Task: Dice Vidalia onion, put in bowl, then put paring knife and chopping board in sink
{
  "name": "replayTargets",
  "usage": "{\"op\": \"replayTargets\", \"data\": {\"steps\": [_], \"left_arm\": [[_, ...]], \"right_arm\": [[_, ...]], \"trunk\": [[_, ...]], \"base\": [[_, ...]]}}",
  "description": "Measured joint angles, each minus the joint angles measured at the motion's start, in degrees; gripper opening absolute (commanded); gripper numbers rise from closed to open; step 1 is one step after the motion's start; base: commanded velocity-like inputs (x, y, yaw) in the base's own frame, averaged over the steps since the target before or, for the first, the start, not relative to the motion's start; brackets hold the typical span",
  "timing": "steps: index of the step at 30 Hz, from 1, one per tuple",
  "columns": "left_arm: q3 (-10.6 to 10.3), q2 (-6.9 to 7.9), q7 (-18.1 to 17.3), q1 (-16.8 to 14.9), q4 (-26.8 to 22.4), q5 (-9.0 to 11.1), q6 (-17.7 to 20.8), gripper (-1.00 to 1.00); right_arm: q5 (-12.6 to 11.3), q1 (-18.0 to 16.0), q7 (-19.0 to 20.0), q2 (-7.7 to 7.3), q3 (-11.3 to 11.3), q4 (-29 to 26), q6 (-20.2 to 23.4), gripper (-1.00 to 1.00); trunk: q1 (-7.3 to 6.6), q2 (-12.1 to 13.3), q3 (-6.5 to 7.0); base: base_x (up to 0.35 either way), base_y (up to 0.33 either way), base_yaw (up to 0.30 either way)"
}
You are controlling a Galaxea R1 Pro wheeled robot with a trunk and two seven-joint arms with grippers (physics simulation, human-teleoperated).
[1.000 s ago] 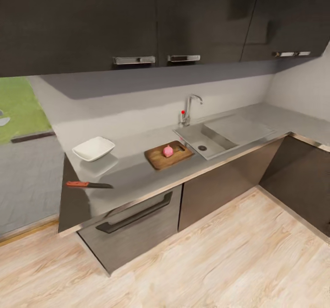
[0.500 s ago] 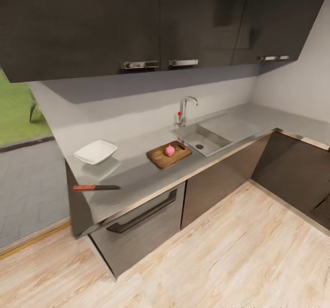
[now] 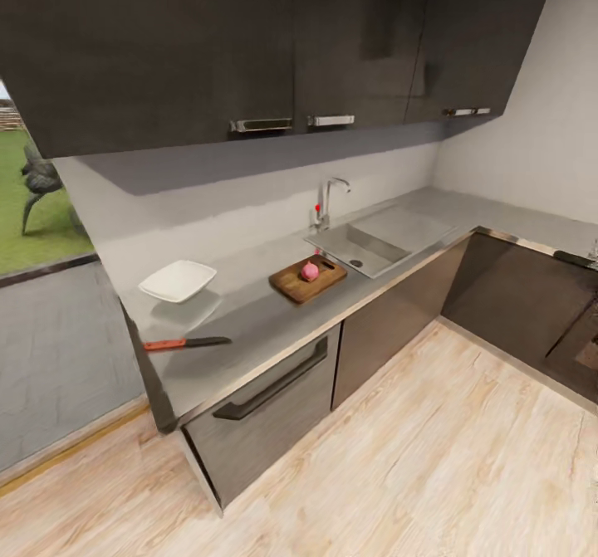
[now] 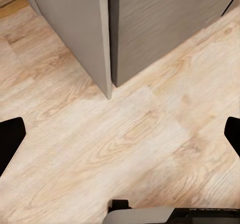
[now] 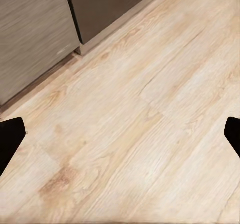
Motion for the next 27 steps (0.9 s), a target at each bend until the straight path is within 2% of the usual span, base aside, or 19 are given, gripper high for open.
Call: {"op": "replayTargets", "data": {"steps": [27], "left_arm": [[0.00,0.00,0.00,-0.01,0.06,0.00,-0.07,1.00]], "right_arm": [[-0.06,0.00,0.00,0.00,0.00,0.01,0.00,1.00]], "trunk": [[-0.01,0.00,1.09]], "base": [[-0.002,0.313,-0.181]]}}
